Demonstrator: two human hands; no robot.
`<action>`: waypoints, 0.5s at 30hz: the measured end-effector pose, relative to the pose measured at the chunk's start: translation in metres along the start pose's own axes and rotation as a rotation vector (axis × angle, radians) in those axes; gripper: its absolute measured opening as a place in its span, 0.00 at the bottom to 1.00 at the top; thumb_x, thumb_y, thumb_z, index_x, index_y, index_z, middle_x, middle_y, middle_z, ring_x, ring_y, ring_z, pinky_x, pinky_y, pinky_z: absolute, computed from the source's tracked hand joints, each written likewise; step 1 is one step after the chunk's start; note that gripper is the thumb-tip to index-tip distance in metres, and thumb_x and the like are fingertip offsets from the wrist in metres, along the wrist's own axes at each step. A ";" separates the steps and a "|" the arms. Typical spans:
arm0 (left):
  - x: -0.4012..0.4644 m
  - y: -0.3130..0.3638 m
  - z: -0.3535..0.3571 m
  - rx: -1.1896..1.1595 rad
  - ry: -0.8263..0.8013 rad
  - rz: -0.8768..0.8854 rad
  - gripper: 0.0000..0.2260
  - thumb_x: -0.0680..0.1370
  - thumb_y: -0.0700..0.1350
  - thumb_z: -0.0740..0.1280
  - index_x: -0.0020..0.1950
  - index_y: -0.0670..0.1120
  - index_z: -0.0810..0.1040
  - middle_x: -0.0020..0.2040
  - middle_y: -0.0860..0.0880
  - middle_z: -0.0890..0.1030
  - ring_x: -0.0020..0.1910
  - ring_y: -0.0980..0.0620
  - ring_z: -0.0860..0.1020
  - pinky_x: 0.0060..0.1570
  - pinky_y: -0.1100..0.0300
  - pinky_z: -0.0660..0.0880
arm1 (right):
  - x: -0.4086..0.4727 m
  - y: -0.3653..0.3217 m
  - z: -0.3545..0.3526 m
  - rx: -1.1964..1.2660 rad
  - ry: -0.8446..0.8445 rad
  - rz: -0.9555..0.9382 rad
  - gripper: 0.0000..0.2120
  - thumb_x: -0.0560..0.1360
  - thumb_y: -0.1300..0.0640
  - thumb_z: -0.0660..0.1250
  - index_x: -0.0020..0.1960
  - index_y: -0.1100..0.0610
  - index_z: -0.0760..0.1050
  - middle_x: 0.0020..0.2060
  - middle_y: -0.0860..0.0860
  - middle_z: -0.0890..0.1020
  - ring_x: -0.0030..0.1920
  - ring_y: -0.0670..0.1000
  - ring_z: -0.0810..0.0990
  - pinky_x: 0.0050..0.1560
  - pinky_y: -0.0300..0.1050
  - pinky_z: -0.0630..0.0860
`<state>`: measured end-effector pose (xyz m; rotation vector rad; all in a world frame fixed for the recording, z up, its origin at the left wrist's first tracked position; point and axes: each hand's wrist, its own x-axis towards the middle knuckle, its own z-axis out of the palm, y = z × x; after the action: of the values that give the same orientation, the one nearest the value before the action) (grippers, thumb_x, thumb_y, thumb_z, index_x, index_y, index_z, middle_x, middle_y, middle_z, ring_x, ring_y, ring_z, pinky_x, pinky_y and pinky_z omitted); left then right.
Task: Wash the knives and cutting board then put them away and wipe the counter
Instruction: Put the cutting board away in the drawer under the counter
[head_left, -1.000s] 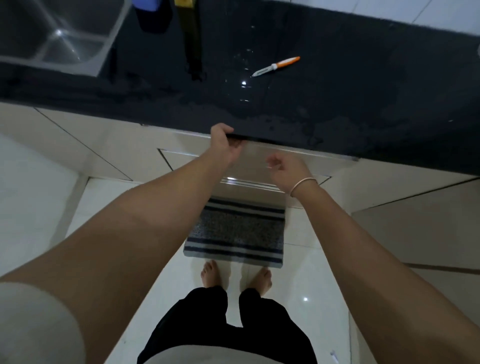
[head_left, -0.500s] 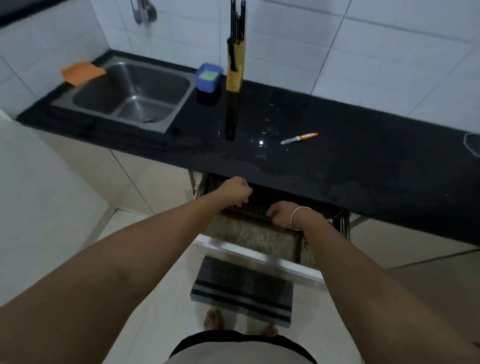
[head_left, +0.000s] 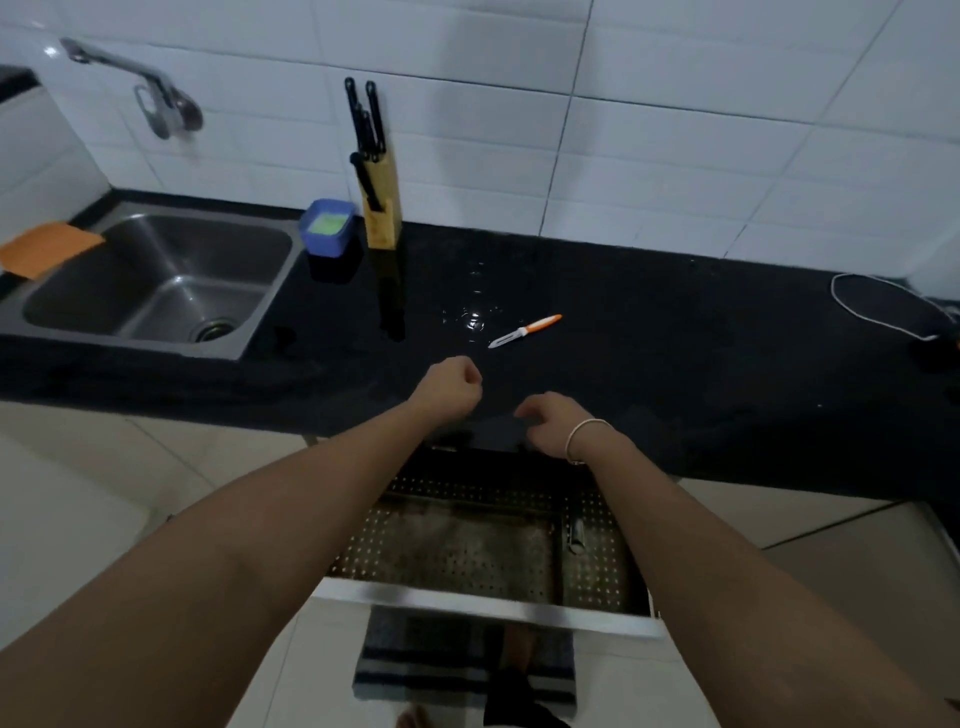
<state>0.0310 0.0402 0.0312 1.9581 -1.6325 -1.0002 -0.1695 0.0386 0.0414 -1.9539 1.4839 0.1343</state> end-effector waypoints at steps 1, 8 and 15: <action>0.012 0.004 0.004 0.012 0.012 -0.005 0.10 0.78 0.42 0.64 0.58 0.49 0.79 0.54 0.50 0.80 0.54 0.50 0.79 0.58 0.50 0.79 | 0.011 0.007 -0.006 0.010 0.014 -0.009 0.21 0.77 0.59 0.66 0.69 0.51 0.75 0.65 0.51 0.75 0.65 0.54 0.76 0.65 0.50 0.76; 0.102 0.023 0.037 0.266 0.087 0.028 0.09 0.80 0.42 0.64 0.59 0.48 0.79 0.57 0.47 0.78 0.52 0.48 0.78 0.51 0.49 0.80 | 0.079 0.050 -0.040 0.022 0.040 -0.087 0.20 0.77 0.59 0.66 0.68 0.53 0.75 0.64 0.53 0.73 0.64 0.54 0.74 0.66 0.50 0.74; 0.157 0.033 0.062 0.546 0.191 0.145 0.12 0.81 0.49 0.66 0.63 0.48 0.76 0.59 0.46 0.75 0.57 0.46 0.75 0.54 0.50 0.72 | 0.118 0.079 -0.050 0.067 0.088 -0.129 0.16 0.77 0.60 0.64 0.64 0.51 0.77 0.61 0.51 0.73 0.63 0.53 0.73 0.65 0.50 0.74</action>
<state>-0.0274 -0.1103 -0.0290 2.1351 -2.0469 -0.3122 -0.2132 -0.0960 -0.0097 -2.0166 1.3942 -0.0577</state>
